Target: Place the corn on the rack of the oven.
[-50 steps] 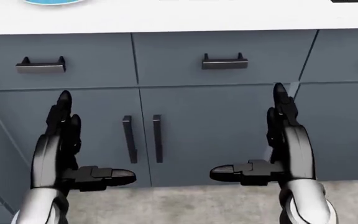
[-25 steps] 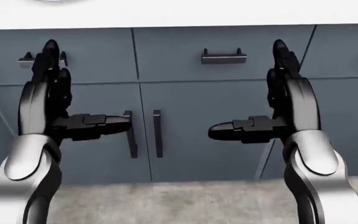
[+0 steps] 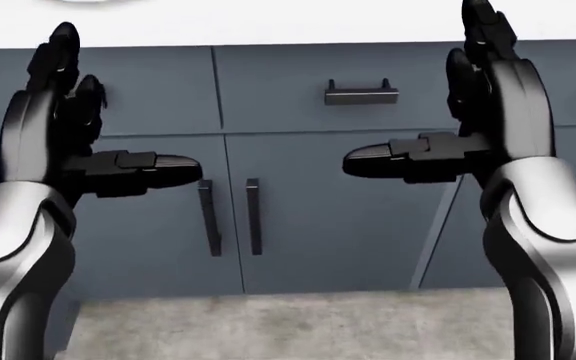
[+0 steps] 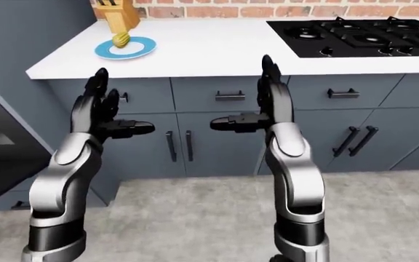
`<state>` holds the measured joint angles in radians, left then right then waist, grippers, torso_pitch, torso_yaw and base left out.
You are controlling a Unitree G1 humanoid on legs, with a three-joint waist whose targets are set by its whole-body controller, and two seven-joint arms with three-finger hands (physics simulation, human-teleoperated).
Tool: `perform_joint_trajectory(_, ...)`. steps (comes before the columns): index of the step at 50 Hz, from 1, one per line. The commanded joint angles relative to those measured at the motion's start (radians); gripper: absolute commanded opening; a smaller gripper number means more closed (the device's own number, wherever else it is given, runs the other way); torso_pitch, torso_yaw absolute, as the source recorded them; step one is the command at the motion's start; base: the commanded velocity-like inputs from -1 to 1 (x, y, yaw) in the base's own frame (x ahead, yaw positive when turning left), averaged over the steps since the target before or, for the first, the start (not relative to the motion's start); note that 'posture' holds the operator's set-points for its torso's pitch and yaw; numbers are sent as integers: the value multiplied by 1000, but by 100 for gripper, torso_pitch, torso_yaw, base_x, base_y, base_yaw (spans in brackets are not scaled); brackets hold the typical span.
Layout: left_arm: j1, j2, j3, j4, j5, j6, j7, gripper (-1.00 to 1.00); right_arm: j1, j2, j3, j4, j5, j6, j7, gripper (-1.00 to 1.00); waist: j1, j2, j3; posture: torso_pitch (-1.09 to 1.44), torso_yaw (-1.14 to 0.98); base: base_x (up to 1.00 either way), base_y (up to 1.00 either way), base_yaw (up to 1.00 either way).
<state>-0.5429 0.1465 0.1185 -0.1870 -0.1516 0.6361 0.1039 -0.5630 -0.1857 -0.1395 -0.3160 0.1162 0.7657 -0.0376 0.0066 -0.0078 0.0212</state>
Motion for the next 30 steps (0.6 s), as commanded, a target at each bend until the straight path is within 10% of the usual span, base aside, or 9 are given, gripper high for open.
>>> perform_joint_trajectory(1,-36,13,17,-49,-5,-9,9,100,-33,-11,-10,-45,6,-8,-4,100,1,0,-26,0,0,0,0,0)
perform_joint_trajectory(30,-49,27,21,-65,-16,27,43,100,-34,-28,-24,-72,40,12,-18,100,1,35,-8,0,0,11,0,0)
